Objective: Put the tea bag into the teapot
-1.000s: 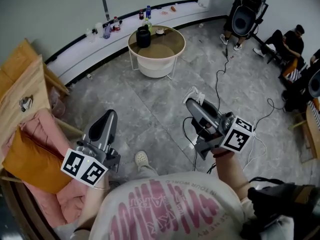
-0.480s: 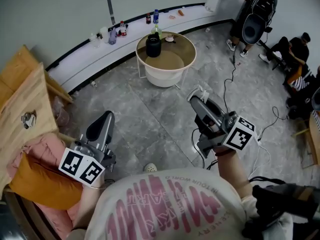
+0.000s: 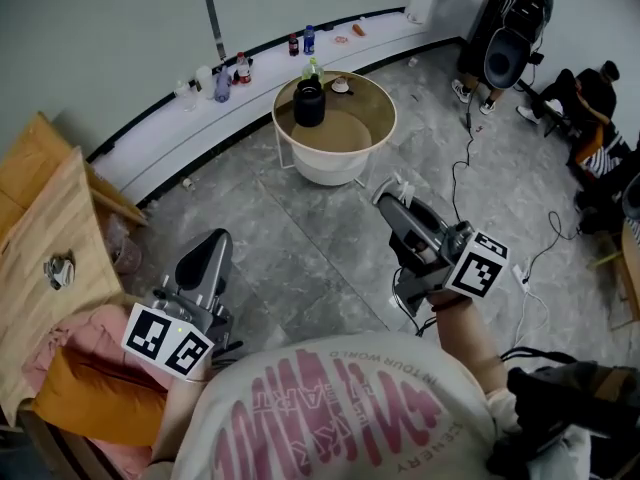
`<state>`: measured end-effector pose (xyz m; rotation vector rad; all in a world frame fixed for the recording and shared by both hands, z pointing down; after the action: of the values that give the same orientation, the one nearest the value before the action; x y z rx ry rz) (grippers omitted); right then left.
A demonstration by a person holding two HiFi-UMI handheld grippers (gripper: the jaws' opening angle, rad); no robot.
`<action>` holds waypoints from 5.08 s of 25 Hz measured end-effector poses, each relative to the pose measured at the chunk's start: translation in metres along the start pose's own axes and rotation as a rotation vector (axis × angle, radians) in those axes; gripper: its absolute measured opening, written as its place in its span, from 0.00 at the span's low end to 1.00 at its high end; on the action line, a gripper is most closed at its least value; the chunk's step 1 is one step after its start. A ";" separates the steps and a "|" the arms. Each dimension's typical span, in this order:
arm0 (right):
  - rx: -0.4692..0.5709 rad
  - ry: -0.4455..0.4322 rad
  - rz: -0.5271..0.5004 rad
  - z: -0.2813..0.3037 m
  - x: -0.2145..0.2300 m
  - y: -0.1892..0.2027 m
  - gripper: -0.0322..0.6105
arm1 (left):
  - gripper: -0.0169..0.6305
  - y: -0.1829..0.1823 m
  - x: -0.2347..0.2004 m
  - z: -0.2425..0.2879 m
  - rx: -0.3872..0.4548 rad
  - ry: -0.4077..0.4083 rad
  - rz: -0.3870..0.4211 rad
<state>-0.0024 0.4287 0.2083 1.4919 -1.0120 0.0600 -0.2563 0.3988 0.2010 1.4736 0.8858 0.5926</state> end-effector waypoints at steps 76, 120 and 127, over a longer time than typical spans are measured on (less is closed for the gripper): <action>0.072 0.130 0.064 0.248 0.368 -0.161 0.19 | 0.05 0.034 -0.261 0.415 -0.057 0.087 -0.120; -0.305 0.332 0.190 0.410 0.572 -0.052 0.18 | 0.05 0.110 -0.421 0.500 -0.226 -0.020 -0.404; -0.567 0.281 0.133 0.430 0.626 0.009 0.18 | 0.05 0.116 -0.431 0.515 -0.197 -0.136 -0.405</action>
<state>0.1549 -0.2630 0.4796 0.8704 -0.8097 0.0683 -0.0696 -0.2459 0.3188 1.1022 0.9568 0.2661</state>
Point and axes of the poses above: the fingertips, and each gripper's own axes: z forward along the fingers, x to its right, y out of its underside, the point moved 2 cm from there along -z, backward along the fingers, and after that the axes turned 4 degrees about x, right-handed, at the moved point
